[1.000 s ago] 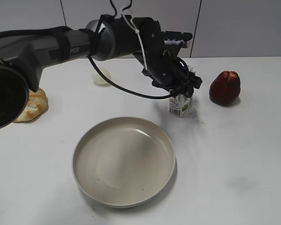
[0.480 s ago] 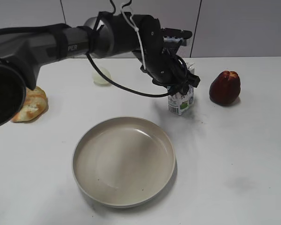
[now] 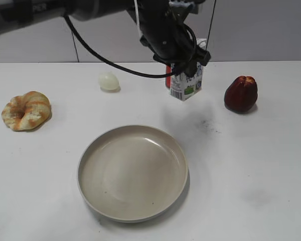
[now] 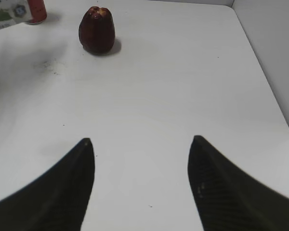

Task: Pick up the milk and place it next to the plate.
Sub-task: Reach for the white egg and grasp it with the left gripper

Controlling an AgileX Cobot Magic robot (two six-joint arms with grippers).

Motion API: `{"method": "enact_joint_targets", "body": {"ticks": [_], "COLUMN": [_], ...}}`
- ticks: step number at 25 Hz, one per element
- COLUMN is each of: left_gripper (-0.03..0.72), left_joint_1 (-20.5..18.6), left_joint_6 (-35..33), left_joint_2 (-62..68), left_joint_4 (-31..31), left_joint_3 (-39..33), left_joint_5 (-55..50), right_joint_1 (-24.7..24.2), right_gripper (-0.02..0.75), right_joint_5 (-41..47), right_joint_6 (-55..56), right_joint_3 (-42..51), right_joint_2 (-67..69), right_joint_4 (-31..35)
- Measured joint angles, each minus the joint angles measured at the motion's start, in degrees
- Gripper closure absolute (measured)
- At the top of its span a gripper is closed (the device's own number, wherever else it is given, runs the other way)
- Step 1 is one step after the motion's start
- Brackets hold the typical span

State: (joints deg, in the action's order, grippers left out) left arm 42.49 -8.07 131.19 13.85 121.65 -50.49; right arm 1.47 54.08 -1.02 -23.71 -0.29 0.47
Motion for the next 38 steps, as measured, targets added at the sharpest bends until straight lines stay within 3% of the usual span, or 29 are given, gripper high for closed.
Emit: {"method": "enact_joint_targets", "body": {"ticks": [8, 15, 19, 24, 32, 38], "left_gripper": [0.381, 0.381, 0.381, 0.381, 0.381, 0.381], "left_joint_1": [-1.86, -9.57, -15.13, -20.35, -20.89, -20.61], "left_joint_6": [0.08, 0.96, 1.49, 2.37, 6.74, 8.07], "left_joint_2": [-10.28, -20.76, -29.01, -39.7, -52.13, -53.99], "left_joint_4": [-6.2, -7.44, -7.57, -7.97, -4.31, 0.94], "left_joint_3": [0.0, -4.91, -15.11, -33.48, -62.15, -77.29], "left_joint_5": [-13.77, -19.58, -19.62, -19.02, -1.99, 19.3], "right_joint_1": [0.0, 0.0, 0.0, 0.0, 0.0, 0.0], "right_gripper": [0.272, 0.272, 0.272, 0.272, 0.272, 0.272], "right_joint_5": [0.0, 0.0, 0.0, 0.0, 0.0, 0.0], "right_joint_6": [0.0, 0.0, 0.0, 0.0, 0.0, 0.0], "right_joint_3": [0.0, 0.0, 0.0, 0.0, 0.0, 0.0], "right_joint_2": [0.0, 0.0, 0.0, 0.0, 0.0, 0.0], "right_joint_4": [0.0, 0.0, 0.0, 0.0, 0.0, 0.0]}}
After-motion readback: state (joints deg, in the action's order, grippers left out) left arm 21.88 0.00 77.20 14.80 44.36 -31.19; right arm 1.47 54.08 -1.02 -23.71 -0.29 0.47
